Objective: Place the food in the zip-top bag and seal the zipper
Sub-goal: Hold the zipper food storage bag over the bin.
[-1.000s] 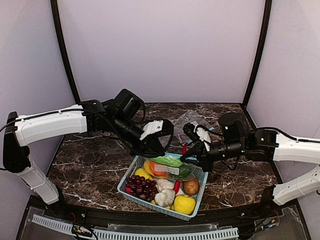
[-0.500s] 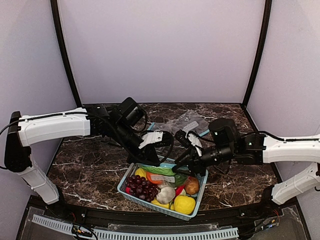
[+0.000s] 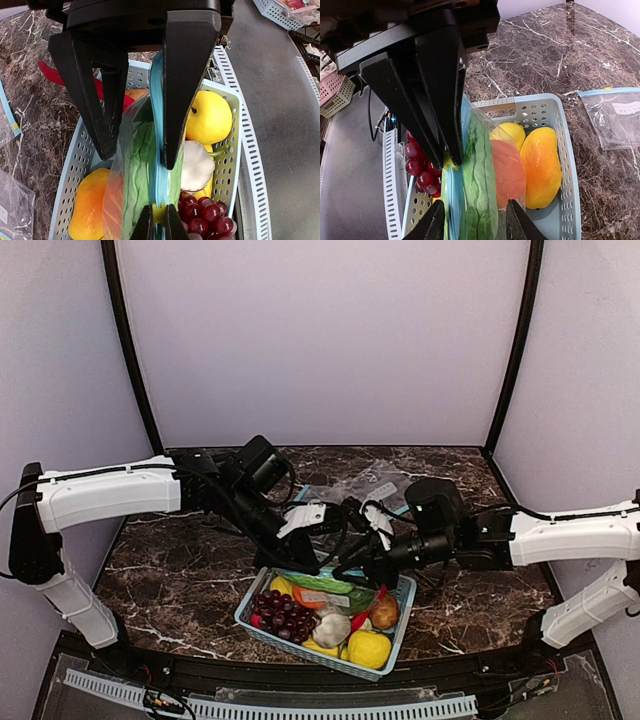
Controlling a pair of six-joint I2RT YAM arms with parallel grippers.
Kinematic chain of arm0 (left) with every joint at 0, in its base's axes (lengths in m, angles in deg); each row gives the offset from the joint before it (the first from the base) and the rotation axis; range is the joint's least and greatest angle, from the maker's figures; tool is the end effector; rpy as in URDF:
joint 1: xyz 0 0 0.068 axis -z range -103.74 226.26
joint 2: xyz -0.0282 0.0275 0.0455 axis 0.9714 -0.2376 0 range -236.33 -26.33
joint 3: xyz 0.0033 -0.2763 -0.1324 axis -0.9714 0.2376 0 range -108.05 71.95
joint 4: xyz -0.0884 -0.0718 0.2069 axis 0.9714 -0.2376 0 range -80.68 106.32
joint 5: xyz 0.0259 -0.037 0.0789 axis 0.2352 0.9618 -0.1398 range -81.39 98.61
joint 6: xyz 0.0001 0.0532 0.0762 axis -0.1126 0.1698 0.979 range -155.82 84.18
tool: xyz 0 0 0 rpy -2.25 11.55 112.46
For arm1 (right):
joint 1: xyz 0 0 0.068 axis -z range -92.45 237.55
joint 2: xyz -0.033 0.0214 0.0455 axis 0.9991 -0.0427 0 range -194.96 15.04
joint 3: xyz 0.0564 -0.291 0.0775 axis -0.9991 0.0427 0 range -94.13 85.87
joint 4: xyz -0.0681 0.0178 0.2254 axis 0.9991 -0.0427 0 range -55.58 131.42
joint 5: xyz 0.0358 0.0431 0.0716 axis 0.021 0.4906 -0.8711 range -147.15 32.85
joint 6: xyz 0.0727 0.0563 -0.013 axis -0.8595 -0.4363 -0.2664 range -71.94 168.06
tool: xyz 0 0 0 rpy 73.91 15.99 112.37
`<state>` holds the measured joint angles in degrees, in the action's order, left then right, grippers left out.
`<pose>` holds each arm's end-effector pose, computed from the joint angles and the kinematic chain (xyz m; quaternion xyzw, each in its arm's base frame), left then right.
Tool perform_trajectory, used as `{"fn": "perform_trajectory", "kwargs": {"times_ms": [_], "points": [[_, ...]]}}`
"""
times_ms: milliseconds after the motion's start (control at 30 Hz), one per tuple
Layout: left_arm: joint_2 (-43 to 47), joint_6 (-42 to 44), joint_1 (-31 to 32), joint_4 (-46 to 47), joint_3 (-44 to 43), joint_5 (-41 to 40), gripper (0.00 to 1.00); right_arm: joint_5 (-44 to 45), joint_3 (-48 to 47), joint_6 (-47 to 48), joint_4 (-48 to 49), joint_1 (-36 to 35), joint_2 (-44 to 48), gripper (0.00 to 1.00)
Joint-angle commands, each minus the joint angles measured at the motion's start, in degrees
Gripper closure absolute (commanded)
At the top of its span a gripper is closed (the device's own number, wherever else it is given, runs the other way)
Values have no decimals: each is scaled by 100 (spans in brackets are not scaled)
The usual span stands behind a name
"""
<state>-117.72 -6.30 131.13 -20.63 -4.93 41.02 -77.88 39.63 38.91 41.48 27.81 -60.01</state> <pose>0.1608 -0.3066 0.3024 0.6771 0.6097 -0.3265 0.2514 0.1237 0.2707 0.2764 -0.4446 0.7261 0.4111 0.3257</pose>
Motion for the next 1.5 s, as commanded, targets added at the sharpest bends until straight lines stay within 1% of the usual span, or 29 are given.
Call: {"fn": "perform_trajectory", "kwargs": {"times_ms": [0, 133, 267, 500, 700, 900, 933, 967, 1067, 1133, 1467], "points": [[-12, -106, 37, -171, 86, 161, 99, -3, -199, 28, 405, -57, -163, 62], [-21, -155, 39, -109, 94, 201, 99, -7, -220, 26, 425, -53, -232, 65], [-22, -239, 41, -18, 103, 193, 99, -23, -179, -32, 553, -66, -274, 63], [-36, -365, 34, 113, 120, 108, 99, 22, -66, -144, 855, -135, -317, 59], [-26, -423, 36, 186, 112, 97, 99, 183, -79, -123, 875, -229, -521, 61], [-26, -424, 35, 177, 128, 3, 99, 320, -2, -94, 802, -280, -511, 66], [-27, -422, 33, 178, 129, -15, 99, 369, 0, -81, 770, -301, -513, 69], [-27, -419, 33, 175, 125, -39, 99, 407, 7, -72, 740, -320, -515, 75], [-4, -409, 28, 167, 121, -99, 99, 533, 69, -61, 690, -361, -492, 93], [4, -399, 24, 144, 129, -186, 99, 649, 119, -61, 663, -386, -443, 100], [165, -317, -140, -24, 271, -689, 99, 1081, 310, 39, 396, -432, 163, 100]]}}
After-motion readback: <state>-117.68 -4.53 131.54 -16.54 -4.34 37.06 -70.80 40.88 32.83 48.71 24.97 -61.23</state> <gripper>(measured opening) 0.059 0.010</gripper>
